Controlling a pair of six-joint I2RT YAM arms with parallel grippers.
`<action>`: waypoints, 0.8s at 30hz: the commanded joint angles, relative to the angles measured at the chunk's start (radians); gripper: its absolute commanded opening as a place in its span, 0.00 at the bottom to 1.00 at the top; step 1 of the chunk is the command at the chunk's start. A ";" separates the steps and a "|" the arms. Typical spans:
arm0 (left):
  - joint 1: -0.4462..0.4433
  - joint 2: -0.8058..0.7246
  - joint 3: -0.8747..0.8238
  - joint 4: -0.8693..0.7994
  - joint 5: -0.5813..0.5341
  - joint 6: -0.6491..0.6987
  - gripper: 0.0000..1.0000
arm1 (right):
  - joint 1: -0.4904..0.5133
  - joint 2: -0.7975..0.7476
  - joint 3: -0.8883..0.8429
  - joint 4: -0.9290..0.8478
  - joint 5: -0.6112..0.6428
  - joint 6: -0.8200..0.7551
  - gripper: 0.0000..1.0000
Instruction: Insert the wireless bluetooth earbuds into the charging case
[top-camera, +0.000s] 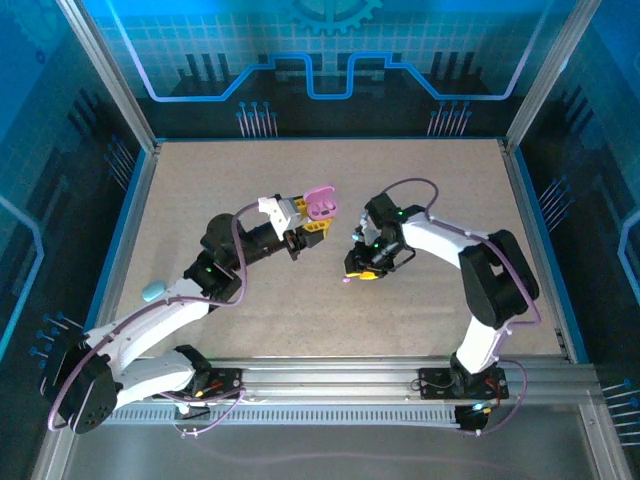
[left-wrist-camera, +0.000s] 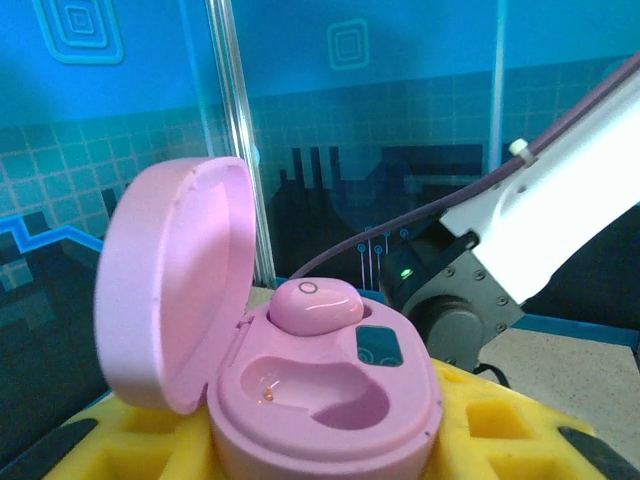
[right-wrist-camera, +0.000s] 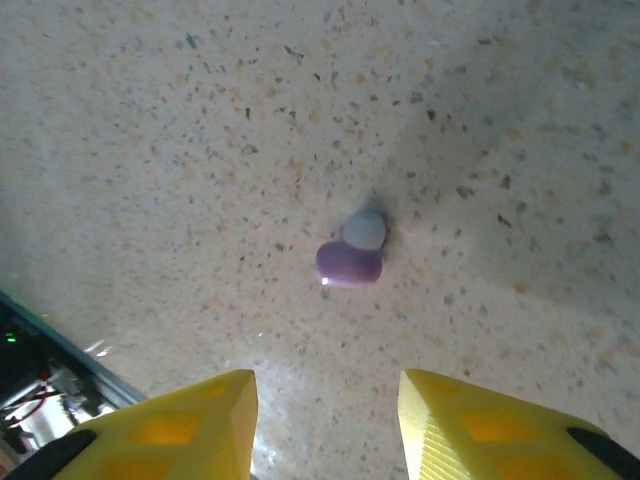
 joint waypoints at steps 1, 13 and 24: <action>-0.008 -0.027 -0.013 -0.006 -0.016 0.032 0.34 | 0.026 0.072 0.077 -0.022 0.061 -0.042 0.43; -0.007 -0.031 -0.022 -0.020 -0.019 0.036 0.34 | 0.072 0.252 0.252 -0.056 0.102 -0.110 0.42; -0.007 -0.014 -0.016 -0.021 -0.018 0.040 0.34 | 0.083 0.239 0.225 -0.090 0.078 -0.165 0.38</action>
